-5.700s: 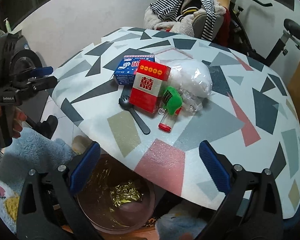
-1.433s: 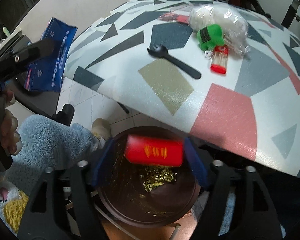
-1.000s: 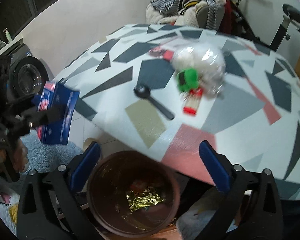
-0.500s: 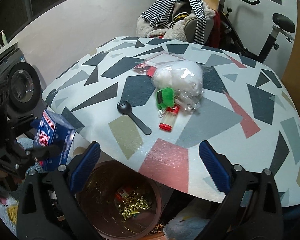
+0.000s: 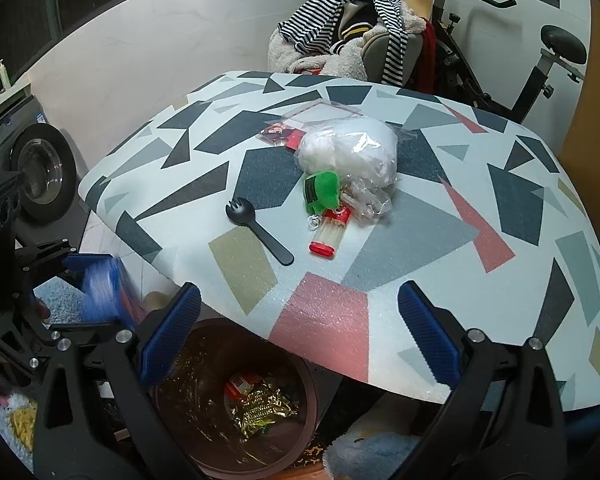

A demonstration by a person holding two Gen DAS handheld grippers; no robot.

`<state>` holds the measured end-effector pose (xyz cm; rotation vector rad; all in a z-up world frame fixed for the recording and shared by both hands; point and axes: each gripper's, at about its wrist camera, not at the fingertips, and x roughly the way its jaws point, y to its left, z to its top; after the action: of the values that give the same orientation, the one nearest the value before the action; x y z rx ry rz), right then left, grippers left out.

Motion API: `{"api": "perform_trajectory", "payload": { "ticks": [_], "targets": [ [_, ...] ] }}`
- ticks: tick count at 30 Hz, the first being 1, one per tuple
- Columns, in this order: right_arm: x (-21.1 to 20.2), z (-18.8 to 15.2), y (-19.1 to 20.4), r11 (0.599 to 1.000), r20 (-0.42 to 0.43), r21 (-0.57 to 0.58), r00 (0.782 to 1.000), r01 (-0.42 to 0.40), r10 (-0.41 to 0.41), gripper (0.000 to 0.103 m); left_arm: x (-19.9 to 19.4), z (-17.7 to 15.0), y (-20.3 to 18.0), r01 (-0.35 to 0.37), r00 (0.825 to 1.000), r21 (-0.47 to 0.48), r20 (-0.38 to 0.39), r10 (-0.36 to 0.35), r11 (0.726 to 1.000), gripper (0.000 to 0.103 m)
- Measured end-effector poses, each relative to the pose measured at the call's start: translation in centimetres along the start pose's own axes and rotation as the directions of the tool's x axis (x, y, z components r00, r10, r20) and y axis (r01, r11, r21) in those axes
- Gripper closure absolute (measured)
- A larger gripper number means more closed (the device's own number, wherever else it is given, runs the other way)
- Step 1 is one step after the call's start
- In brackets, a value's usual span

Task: Collect trash
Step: 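Carry the red box and milk carton over the brown bin and open both grippers, then reach the right gripper to the green plush keychain and grasp it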

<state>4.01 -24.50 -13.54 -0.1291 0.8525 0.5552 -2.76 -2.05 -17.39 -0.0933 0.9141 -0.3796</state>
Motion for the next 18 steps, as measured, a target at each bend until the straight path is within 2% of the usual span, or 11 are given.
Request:
{"api": "perform_trajectory", "payload": {
  "ticks": [9,18],
  "targets": [
    [0.0,0.0,0.2,0.999,0.005,-0.038,1.000,0.019,-0.019,0.006,-1.5,1.5,1.5,-0.097,0.992,-0.003,0.077,0.096,0.995,0.006],
    [0.9,0.6,0.5,0.997,-0.021,-0.074,0.999,0.038,-0.040,0.006,-3.7,3.5,4.1,-0.221,0.959,-0.024,0.177,0.222,0.975,0.006]
  ]
}}
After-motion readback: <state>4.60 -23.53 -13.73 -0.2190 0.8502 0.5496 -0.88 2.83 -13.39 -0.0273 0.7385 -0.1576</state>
